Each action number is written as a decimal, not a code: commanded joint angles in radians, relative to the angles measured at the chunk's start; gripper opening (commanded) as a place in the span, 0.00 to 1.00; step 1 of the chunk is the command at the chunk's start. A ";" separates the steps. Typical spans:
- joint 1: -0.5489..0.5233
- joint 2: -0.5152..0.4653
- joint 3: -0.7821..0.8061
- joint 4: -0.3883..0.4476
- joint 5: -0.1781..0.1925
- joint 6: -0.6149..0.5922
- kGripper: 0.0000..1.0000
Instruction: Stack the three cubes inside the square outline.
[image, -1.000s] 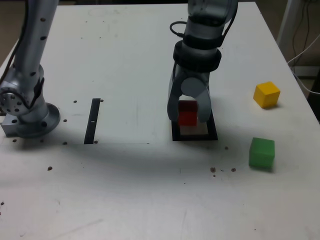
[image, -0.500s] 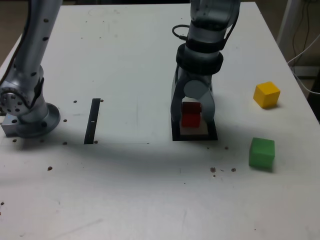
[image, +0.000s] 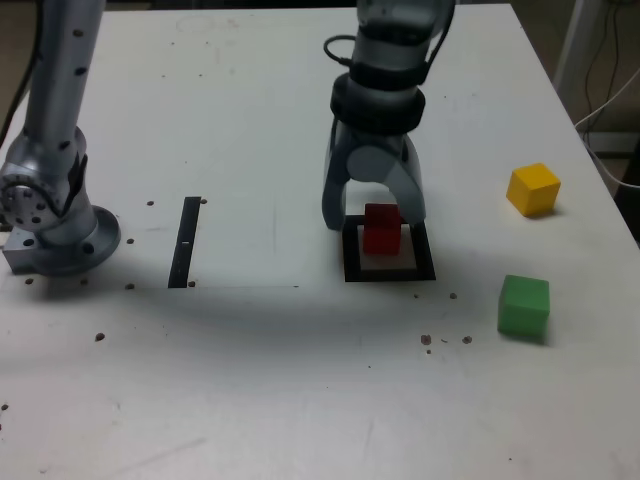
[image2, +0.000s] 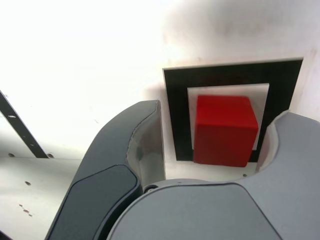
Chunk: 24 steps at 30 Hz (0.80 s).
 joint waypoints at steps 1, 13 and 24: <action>0.022 -0.018 -0.001 0.013 0.013 0.002 1.00; 0.142 0.060 -0.160 0.123 0.059 0.146 1.00; 0.115 0.191 -0.450 0.256 0.067 0.186 1.00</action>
